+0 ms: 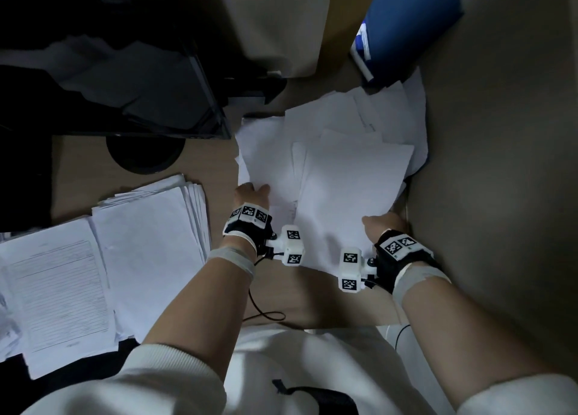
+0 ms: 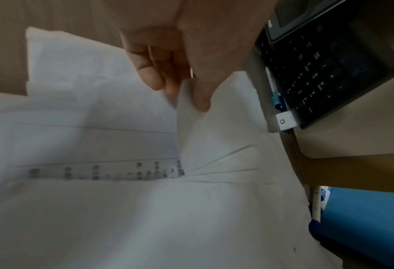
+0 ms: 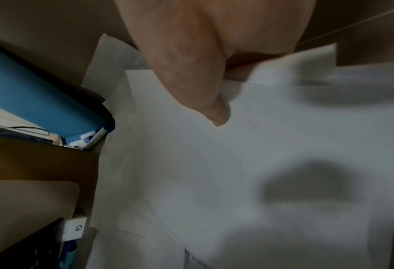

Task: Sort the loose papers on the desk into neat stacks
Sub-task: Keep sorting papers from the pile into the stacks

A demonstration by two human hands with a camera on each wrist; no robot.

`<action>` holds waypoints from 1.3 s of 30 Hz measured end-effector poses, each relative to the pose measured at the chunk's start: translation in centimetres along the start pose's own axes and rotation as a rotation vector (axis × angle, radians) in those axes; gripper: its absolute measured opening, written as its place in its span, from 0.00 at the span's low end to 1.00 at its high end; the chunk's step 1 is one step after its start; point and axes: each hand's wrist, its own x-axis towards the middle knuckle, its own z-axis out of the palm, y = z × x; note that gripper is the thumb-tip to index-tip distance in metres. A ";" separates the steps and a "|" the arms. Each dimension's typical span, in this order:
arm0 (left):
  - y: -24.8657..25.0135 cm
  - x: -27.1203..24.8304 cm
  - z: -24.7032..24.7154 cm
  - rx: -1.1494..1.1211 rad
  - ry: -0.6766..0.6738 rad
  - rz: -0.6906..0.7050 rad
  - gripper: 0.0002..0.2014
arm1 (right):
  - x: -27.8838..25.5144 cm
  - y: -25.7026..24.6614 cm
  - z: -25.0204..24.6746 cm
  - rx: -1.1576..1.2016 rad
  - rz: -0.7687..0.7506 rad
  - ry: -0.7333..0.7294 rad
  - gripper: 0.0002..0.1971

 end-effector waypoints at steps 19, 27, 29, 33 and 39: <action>-5.0 -6.6 -2.6 -0.855 -0.091 -0.037 0.10 | -3.2 -0.4 1.5 0.166 -0.111 0.003 0.31; -4.8 -10.4 -5.2 -1.045 0.036 0.099 0.07 | -1.9 -1.3 3.9 0.010 -0.157 -0.233 0.39; -5.0 -10.7 -5.5 -1.081 0.028 0.122 0.07 | -1.4 -1.0 3.8 0.001 -0.121 -0.222 0.44; -5.5 -11.5 -5.3 -1.088 -0.016 0.165 0.08 | -3.8 -1.2 2.7 -0.085 -0.148 -0.072 0.54; -7.7 -11.2 -4.8 -0.962 -0.071 0.103 0.13 | -10.4 -5.3 3.2 0.574 -0.268 -0.862 0.36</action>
